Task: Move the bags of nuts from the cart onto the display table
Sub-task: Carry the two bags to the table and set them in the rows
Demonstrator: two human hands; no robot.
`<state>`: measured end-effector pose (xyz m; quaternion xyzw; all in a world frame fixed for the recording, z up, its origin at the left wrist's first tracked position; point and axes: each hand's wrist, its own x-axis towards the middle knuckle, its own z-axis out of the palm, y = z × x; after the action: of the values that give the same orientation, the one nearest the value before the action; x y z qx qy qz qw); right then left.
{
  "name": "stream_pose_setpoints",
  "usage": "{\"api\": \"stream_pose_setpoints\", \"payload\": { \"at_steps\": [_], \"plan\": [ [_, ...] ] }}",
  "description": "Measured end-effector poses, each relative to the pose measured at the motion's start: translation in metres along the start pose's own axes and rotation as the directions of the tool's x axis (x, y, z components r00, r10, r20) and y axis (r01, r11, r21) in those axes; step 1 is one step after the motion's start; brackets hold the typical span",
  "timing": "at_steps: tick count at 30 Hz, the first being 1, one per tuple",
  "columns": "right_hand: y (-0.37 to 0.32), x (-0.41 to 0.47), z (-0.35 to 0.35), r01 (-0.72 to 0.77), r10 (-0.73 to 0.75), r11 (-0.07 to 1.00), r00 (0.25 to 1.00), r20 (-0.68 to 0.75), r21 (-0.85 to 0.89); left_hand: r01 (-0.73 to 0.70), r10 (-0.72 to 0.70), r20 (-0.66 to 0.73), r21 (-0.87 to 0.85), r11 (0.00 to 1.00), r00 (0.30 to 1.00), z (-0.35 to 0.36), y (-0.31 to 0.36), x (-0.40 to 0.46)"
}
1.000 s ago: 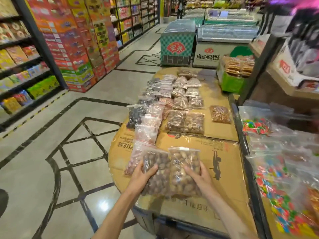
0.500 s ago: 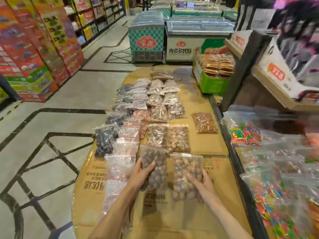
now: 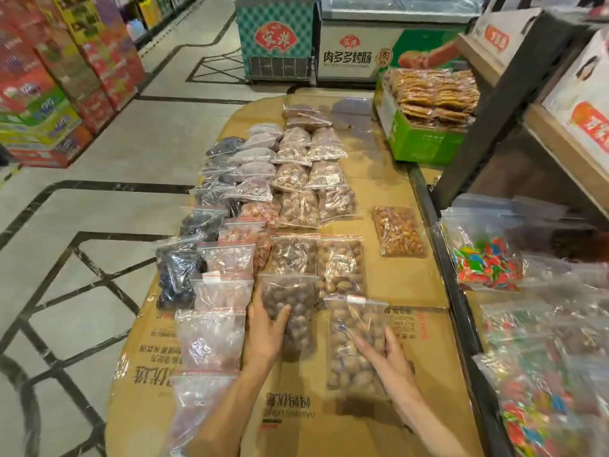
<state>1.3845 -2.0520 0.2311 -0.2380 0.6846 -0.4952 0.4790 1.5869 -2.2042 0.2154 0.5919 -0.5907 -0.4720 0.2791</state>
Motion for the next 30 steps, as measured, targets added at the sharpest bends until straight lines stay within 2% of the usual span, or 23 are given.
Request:
{"api": "stream_pose_setpoints", "payload": {
  "at_steps": [5,9,14,20,23,25,30],
  "plan": [
    [0.007,0.007,0.004,-0.013,0.013,1.0,1.0,0.007,-0.013,-0.073,0.072,0.016,0.054,0.996,0.997,0.0,-0.005,0.012],
    [0.005,0.01,0.009,-0.007,0.008,1.0,1.0,0.018,-0.008,-0.06,0.06,0.008,0.031,0.998,0.998,0.0,-0.011,0.015],
    [-0.015,0.022,0.023,0.028,-0.028,1.0,0.999,0.029,0.003,-0.122,0.123,-0.019,0.069,0.99,0.992,0.001,-0.015,0.013],
    [-0.022,0.043,0.042,0.053,-0.062,0.99,0.996,-0.059,-0.134,-0.156,0.16,-0.057,0.073,0.985,0.986,0.0,-0.012,0.01],
    [-0.011,0.051,0.042,0.061,-0.066,0.991,0.997,-0.048,-0.116,-0.105,0.113,-0.116,0.073,0.992,0.987,0.003,-0.007,0.005],
    [-0.014,0.05,0.047,0.049,-0.055,0.994,0.997,-0.056,-0.1,-0.123,0.137,-0.145,0.105,0.987,0.98,0.005,-0.006,0.003],
    [-0.014,0.049,0.054,0.065,-0.088,0.982,0.988,-0.127,-0.175,-0.164,0.184,-0.112,0.17,0.972,0.976,0.005,-0.009,0.008]
  ]
}}
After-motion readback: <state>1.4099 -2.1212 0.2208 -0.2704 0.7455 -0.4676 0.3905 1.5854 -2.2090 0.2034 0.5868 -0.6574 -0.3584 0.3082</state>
